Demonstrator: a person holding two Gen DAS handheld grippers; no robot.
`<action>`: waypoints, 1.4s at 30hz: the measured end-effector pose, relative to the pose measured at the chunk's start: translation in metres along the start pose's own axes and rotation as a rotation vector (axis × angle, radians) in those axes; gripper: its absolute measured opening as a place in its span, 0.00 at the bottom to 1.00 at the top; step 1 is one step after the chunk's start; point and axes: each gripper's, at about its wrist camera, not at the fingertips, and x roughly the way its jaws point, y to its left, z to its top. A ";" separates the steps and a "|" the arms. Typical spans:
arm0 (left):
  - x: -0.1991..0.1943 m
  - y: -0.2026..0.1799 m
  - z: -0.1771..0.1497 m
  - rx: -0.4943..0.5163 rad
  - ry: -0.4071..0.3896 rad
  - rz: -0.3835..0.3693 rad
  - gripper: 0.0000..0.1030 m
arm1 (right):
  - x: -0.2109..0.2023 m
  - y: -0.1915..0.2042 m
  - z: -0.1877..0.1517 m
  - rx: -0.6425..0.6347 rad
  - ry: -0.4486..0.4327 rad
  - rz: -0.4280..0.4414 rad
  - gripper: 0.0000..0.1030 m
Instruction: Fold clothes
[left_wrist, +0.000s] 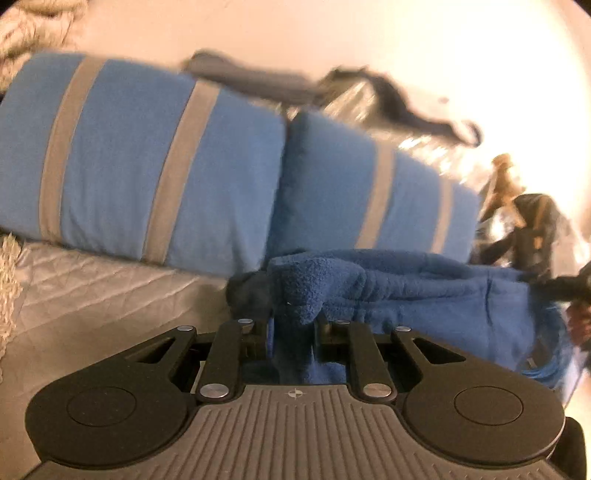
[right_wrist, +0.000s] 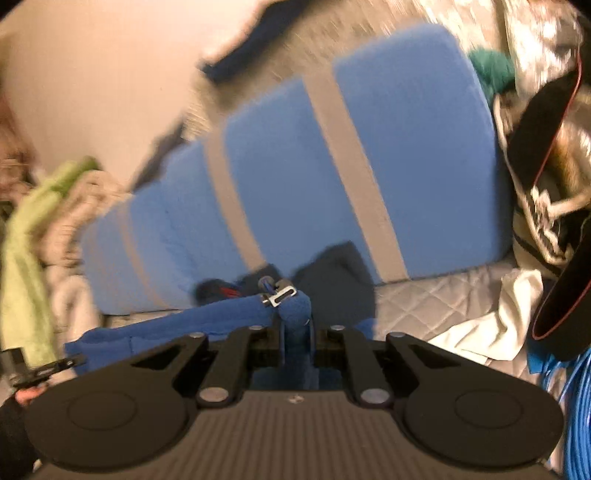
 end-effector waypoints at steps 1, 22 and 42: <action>0.013 0.002 0.001 0.002 0.021 0.020 0.17 | 0.017 -0.003 0.002 0.006 0.022 -0.025 0.12; 0.154 0.057 -0.008 -0.049 0.214 0.096 0.18 | 0.104 -0.087 -0.022 0.180 0.164 0.017 0.28; 0.137 0.038 0.027 0.078 0.078 0.125 0.21 | 0.090 -0.031 -0.008 -0.062 -0.020 -0.192 0.58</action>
